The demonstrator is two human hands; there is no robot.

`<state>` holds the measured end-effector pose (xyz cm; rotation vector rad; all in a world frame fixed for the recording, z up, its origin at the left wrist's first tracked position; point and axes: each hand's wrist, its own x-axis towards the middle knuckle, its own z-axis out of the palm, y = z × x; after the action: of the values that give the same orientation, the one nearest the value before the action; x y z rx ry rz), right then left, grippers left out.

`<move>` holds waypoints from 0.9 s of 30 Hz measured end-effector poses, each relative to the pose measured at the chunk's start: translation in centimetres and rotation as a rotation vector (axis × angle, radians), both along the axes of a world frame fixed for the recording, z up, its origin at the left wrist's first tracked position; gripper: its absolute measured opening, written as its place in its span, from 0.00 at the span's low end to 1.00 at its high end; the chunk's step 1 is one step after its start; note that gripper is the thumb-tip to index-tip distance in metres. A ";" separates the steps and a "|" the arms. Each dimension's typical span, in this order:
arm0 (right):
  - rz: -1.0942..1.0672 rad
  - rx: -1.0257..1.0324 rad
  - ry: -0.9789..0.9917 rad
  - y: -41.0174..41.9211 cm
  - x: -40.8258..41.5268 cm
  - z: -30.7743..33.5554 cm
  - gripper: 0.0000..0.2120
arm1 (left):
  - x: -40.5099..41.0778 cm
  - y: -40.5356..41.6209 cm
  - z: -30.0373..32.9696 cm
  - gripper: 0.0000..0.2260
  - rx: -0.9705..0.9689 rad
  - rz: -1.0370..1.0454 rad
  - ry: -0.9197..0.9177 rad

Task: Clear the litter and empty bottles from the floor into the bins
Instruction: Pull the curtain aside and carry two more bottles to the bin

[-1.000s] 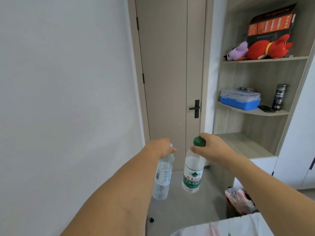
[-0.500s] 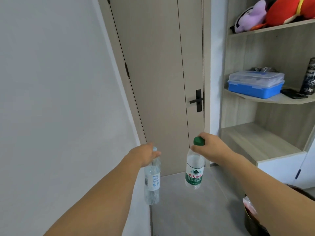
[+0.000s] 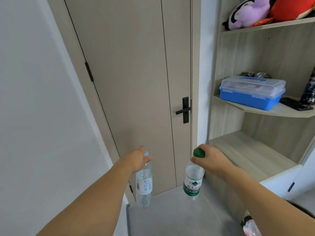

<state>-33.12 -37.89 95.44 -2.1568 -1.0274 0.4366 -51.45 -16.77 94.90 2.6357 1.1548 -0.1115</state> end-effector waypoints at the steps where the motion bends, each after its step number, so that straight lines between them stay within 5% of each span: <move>1: -0.017 -0.004 -0.008 1.7 1.1 0.0 0.09 | 1.5 2.2 -0.5 0.22 -0.017 -0.022 0.004; 7: -0.188 -0.058 0.011 9.1 9.3 0.2 0.09 | 12.9 12.2 -1.5 0.21 -0.075 -0.154 0.029; 13: -0.358 -0.114 0.043 9.8 15.8 -1.8 0.10 | 24.4 13.2 -3.7 0.19 -0.192 -0.278 -0.077; 27: -1.013 -0.260 0.156 -13.6 25.9 -6.2 0.15 | 47.9 -6.8 -6.8 0.14 -0.510 -0.694 -0.193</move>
<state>-7.19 -51.44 89.19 -2.4861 0.2816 0.2328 -3.53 -23.57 88.08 2.3789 0.0845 -0.2362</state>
